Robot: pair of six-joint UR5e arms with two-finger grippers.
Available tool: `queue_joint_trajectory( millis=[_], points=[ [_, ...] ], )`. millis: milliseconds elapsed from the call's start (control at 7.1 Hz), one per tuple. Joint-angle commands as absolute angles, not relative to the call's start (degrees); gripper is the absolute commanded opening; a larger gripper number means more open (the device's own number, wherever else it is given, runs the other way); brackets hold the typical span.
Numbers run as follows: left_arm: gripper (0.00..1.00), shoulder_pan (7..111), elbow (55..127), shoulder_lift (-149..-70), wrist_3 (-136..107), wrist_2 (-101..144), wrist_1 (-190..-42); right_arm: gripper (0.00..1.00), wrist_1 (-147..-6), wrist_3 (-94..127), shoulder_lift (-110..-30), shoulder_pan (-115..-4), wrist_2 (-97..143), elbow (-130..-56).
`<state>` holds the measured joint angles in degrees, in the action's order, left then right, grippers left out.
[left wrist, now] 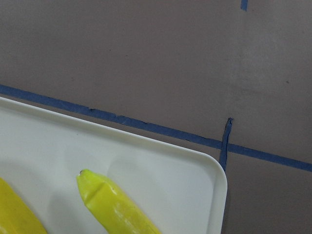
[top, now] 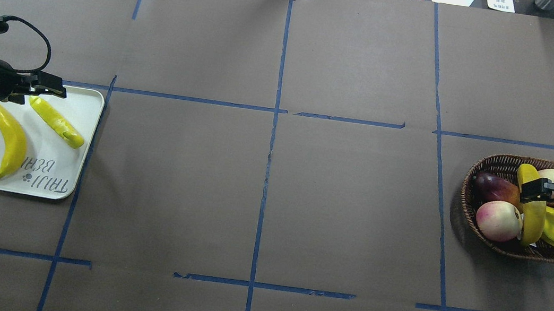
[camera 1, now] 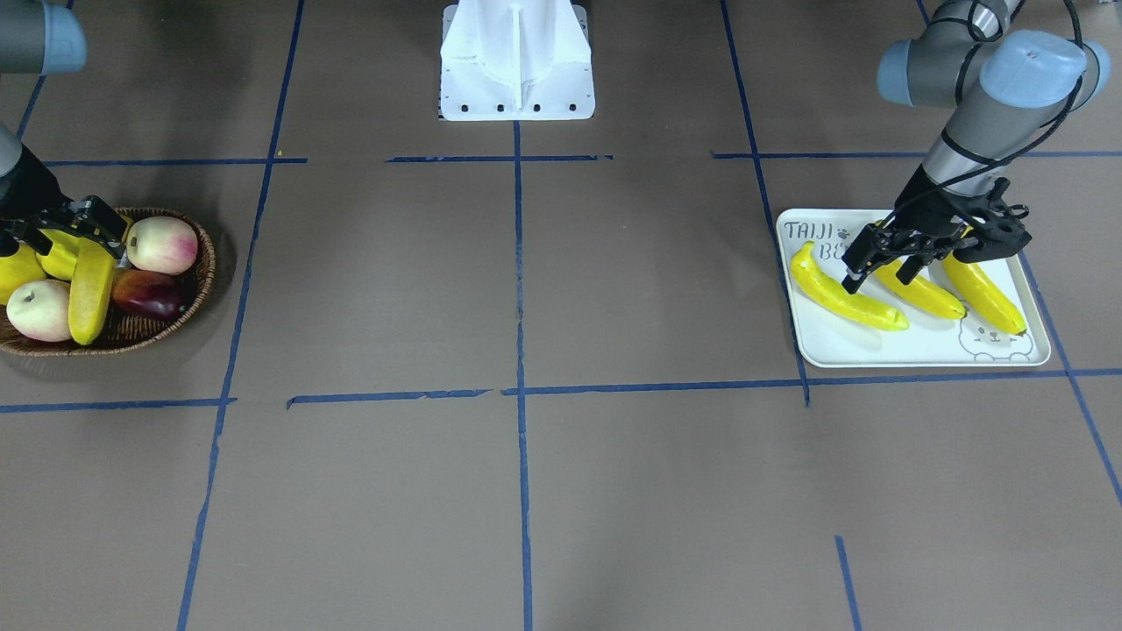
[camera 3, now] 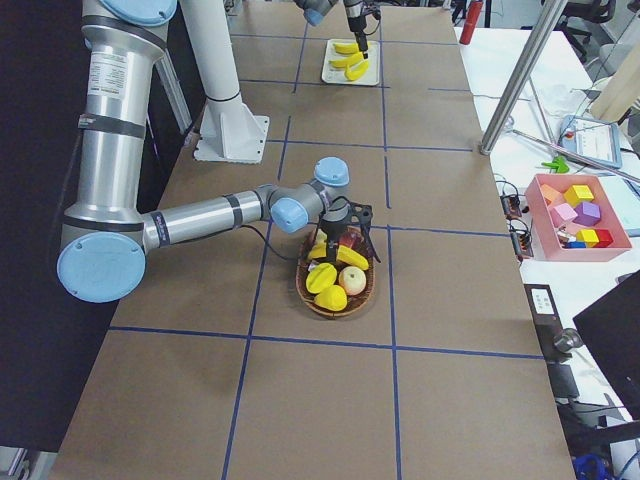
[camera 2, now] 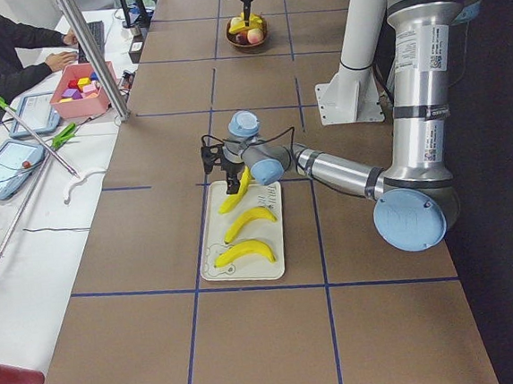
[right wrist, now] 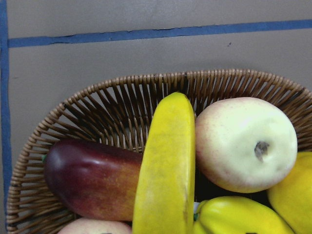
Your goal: Transfer all bananas from basket to plate
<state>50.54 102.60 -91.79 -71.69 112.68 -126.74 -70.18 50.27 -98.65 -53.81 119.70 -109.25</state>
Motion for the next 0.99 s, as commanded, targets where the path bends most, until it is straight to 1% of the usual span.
queue_joint_trajectory(
  millis=[0, 141, 422, 563, 704, 845],
  points=[
    [1.0, 50.54, 102.66, -92.02, -71.98, 112.68, -126.74, 0.43, -70.22, 50.19, -98.53, -53.09, 118.31, -108.54],
    [1.0, 50.54, 102.57, -92.11, -71.98, 112.68, -126.74, 0.24, -70.22, 49.92, -98.53, -52.74, 118.47, -108.54],
    [1.0, 50.54, 102.48, -92.02, -71.98, 112.68, -126.74, 0.04, -70.14, 49.75, -98.53, -52.73, 118.83, -109.16],
    [1.0, 50.54, 102.65, -92.02, -71.98, 112.68, -126.74, 0.0, -70.22, 49.57, -99.13, -53.0, 119.35, -110.9],
    [1.0, 50.54, 102.83, -92.02, -71.98, 112.68, -126.74, 0.0, -70.83, 48.87, -100.53, -55.09, 121.44, -114.57],
    [1.0, 50.54, 103.01, -92.02, -71.98, 112.68, -126.74, 0.0, -71.8, 44.78, -102.03, -60.07, 126.95, -118.7]
  ],
)
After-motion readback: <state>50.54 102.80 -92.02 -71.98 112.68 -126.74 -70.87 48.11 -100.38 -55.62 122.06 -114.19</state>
